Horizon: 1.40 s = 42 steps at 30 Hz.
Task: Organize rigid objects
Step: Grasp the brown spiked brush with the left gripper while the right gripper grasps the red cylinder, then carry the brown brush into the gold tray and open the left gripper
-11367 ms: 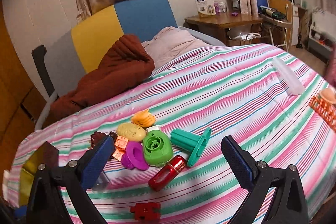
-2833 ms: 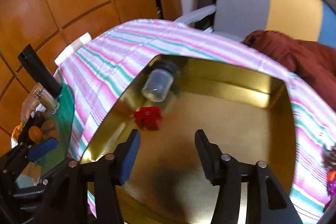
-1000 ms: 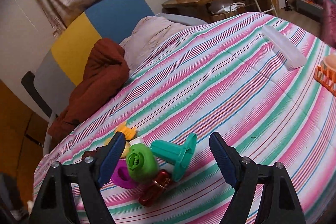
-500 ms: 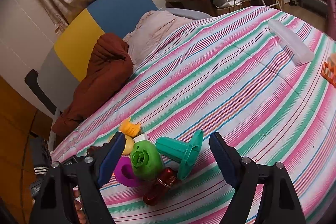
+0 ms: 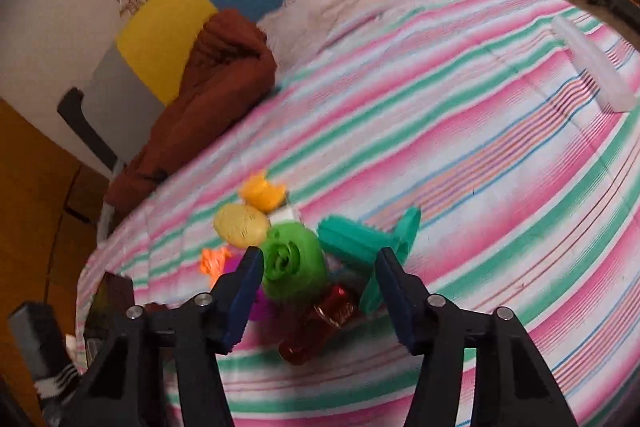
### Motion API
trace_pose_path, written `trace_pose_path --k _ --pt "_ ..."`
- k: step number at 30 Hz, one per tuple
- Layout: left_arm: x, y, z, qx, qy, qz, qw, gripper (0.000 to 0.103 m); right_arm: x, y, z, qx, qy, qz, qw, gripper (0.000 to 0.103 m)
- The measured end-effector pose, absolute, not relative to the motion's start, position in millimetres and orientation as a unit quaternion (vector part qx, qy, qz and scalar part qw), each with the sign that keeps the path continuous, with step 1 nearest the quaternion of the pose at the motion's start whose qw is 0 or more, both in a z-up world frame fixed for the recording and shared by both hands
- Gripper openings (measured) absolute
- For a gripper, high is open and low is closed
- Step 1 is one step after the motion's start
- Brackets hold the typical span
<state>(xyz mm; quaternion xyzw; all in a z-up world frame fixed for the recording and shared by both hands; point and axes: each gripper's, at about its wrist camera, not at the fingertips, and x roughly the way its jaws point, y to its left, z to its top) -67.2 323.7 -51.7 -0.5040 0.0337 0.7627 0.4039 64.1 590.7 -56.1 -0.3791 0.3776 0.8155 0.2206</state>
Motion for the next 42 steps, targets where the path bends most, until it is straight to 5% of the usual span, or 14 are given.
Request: trace_pose_path --k 6,14,23,42 --pt "-27.1 305.2 -40.1 -0.476 0.070 0.764 0.430 0.045 59.7 583.5 -82.7 -0.443 0.395 0.780 0.198 0.047" --pt "-1.5 286.8 -47.3 -0.476 0.071 0.763 0.431 0.045 46.3 573.3 -92.8 -0.468 0.382 0.777 0.177 0.046" --pt "19.6 273.4 -37.1 -0.455 0.071 0.768 0.445 0.045 34.5 568.6 -104.2 -0.501 0.330 0.776 0.193 0.029" --pt "4.0 161.8 15.1 -0.410 0.003 0.826 0.386 0.045 22.7 546.6 -103.4 -0.522 0.220 0.799 0.200 0.028"
